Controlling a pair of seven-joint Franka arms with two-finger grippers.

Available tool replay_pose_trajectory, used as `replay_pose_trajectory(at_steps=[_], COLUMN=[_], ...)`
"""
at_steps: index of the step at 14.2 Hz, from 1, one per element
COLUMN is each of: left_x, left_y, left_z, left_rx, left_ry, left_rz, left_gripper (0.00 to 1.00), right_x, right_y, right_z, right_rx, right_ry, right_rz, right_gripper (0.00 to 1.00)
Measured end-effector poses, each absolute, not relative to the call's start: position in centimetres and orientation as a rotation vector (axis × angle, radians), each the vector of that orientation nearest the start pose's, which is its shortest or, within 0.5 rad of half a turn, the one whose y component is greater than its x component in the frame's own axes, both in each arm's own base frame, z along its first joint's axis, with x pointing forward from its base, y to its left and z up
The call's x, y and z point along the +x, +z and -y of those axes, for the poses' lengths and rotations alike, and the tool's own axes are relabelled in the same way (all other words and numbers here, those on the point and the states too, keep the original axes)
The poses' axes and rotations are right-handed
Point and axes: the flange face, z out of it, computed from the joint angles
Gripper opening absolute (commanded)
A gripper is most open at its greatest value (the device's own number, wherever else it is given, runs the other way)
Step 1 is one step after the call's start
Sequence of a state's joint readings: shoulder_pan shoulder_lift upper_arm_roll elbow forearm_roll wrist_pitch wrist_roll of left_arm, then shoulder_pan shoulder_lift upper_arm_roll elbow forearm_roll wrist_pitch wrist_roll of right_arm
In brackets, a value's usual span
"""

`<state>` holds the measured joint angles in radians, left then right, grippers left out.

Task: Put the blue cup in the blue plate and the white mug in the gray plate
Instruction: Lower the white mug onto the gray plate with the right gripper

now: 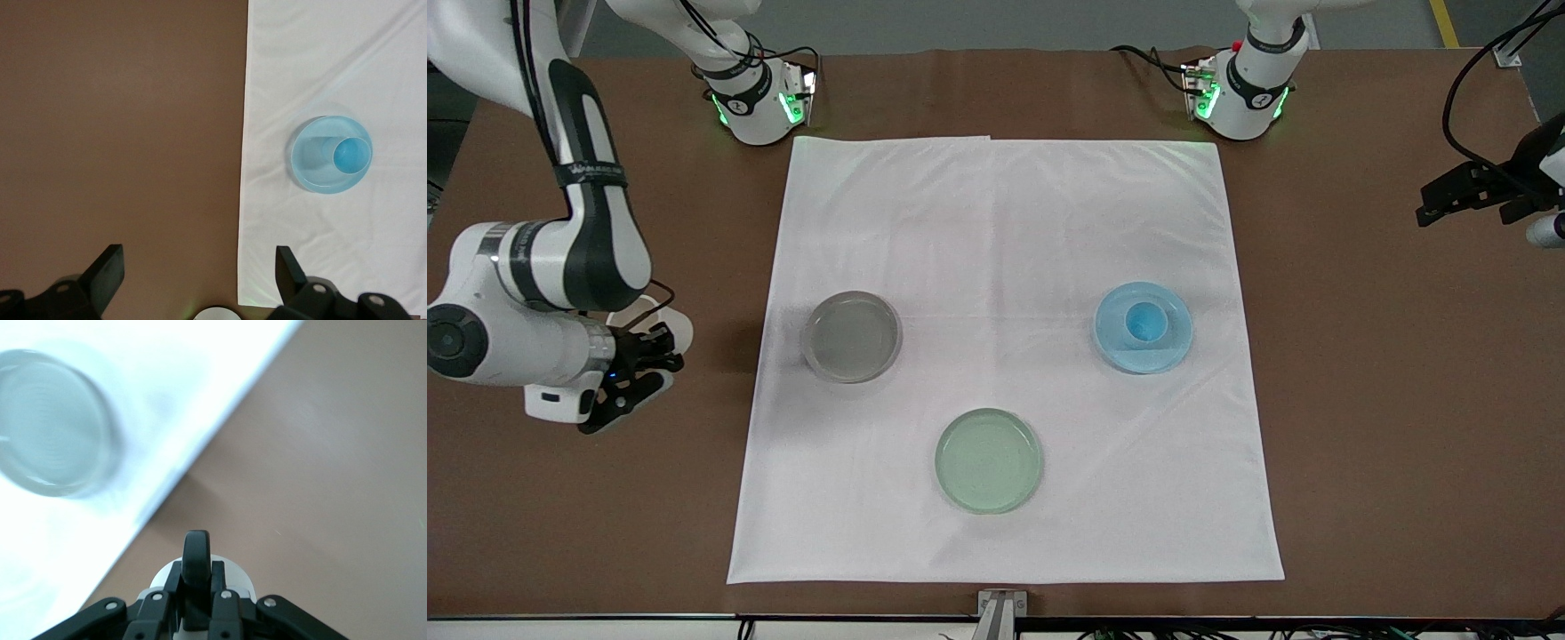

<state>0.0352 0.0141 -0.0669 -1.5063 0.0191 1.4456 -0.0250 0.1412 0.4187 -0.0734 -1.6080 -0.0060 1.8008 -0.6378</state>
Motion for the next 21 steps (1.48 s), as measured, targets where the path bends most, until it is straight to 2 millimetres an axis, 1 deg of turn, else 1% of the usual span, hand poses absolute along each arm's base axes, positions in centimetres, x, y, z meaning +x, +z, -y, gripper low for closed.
replay_pose_trajectory(at_steps=[1,3,6,8,10,12,13,16,19,21], left_x=[54.6,54.6,54.7,54.7,54.8,54.8,54.8,54.9,54.9,54.9], left_y=[63.6,63.5,62.9,62.8,62.8,62.8,62.8,62.8,62.8,62.8], left_z=[1.6,1.7,1.4,1.1,0.8,0.6,0.5,0.6,0.6,0.7], left_rx=[-3.119,-3.119,-3.119,-3.119,-3.119,-3.119,-3.119,-3.120,-3.120,-3.120], left_ry=[0.115,0.114,0.123,0.127,0.125,0.125,0.124,0.110,0.109,0.106], left_rz=[-0.012,-0.014,-0.005,0.004,0.010,0.017,0.018,0.016,0.016,0.015], left_gripper=[1.00,1.00,1.00,1.00,1.00,1.00,1.00,1.00,1.00,1.00], right_x=[63.9,62.4,59.4,57.2,55.5,54.8,54.9,55.5,55.5,55.1], right_y=[37.0,36.4,34.6,33.3,32.5,32.3,32.1,30.6,28.1,26.6], right_z=[-7.7,-13.2,-21.1,-25.3,-28.6,-30.8,-31.3,-31.5,-31.7,-32.4], right_rx=[-2.873,-2.816,-2.727,-2.676,-2.629,-2.547,-2.507,-2.432,-2.398,-2.377], right_ry=[0.357,0.385,0.427,0.425,0.400,0.329,0.287,0.228,0.244,0.265], right_rz=[1.151,1.289,1.481,1.592,1.726,1.899,1.965,2.069,2.105,2.126], right_gripper=[0.00,0.00,0.00,0.00,0.00,0.00,0.00,0.00,0.00,0.00])
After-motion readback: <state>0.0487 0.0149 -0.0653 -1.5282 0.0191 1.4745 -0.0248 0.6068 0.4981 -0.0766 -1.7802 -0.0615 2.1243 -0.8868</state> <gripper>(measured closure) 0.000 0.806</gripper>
